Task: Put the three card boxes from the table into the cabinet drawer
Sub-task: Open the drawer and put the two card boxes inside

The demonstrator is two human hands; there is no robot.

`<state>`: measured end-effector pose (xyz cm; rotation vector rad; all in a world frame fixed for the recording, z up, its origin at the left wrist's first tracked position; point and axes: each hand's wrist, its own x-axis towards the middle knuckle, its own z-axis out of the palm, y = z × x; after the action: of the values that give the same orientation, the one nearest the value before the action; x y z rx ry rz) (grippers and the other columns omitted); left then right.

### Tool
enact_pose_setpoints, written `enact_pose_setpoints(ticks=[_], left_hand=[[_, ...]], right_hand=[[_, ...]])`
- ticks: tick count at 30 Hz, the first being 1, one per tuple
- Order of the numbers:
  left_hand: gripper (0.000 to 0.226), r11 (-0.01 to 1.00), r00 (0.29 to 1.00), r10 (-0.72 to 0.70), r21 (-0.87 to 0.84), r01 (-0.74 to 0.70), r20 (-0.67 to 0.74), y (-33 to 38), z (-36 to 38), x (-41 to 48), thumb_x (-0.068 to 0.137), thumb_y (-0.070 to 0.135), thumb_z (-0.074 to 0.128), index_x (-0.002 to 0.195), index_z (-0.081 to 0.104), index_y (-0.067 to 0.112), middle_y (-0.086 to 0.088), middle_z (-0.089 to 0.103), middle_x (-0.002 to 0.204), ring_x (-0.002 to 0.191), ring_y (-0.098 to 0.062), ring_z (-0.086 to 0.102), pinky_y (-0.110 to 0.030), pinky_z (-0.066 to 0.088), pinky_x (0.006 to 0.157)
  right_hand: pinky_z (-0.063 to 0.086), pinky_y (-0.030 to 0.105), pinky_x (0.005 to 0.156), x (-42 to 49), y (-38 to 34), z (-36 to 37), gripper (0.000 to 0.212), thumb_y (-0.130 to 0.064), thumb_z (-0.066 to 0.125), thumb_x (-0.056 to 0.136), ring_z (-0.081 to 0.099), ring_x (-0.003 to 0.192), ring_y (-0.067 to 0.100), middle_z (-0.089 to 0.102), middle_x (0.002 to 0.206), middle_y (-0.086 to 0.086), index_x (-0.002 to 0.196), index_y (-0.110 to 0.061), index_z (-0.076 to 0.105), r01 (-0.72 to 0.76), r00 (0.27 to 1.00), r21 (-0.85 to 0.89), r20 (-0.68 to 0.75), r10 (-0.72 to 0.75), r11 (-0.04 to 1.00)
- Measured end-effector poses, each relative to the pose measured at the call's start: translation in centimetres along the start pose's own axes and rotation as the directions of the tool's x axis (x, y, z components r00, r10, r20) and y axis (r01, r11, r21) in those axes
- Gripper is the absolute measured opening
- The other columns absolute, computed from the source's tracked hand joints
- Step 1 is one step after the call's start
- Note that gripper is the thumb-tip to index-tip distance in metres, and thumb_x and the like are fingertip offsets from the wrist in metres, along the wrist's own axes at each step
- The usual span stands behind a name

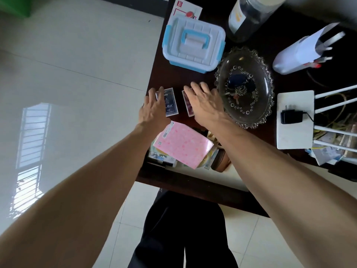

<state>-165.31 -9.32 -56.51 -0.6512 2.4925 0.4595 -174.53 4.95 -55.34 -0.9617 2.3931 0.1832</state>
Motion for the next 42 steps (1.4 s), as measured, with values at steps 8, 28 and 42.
enact_pose_setpoints(ticks=[8,28,42], left_hand=[[0.09,0.998,0.993,0.056,-0.004,-0.057,-0.103,-0.9,1.0,0.4,0.065,0.019,0.081,0.14,0.033,0.013,-0.01,0.04,0.138,0.117,-0.031,0.049,-0.045,0.053,0.085],[0.094,0.959,0.985,-0.074,-0.261,0.114,0.157,3.0,10.0,-15.3,0.053,0.055,0.08,0.129,0.039,0.017,-0.002,0.044,0.126,0.115,-0.024,0.053,-0.041,0.05,0.093],[0.085,0.948,0.965,-0.112,-0.264,0.175,0.238,7.8,18.8,-17.7,0.057,0.055,0.079,0.124,0.043,0.017,0.0,0.044,0.123,0.107,-0.02,0.054,-0.03,0.043,0.082]], right_hand=[[0.041,0.048,0.101,0.1,0.3,1.3,0.094,-0.02,0.086,0.068,0.043,0.132,0.029,0.047,0.143,0.006,0.149,-0.015,0.037,0.015,0.999,-0.001,-0.029,-0.015,1.0],[0.051,0.05,0.1,-21.0,0.9,12.8,0.1,-0.062,0.08,0.062,0.053,0.122,0.028,0.052,0.135,0.007,0.141,-0.016,0.039,-0.618,0.744,0.67,0.331,0.58,0.411],[0.043,0.033,0.075,-23.7,7.2,22.6,0.085,-0.053,0.082,0.067,0.055,0.098,0.022,0.055,0.122,0.008,0.132,-0.012,0.048,-0.758,0.4,0.647,0.553,0.731,-0.075]])
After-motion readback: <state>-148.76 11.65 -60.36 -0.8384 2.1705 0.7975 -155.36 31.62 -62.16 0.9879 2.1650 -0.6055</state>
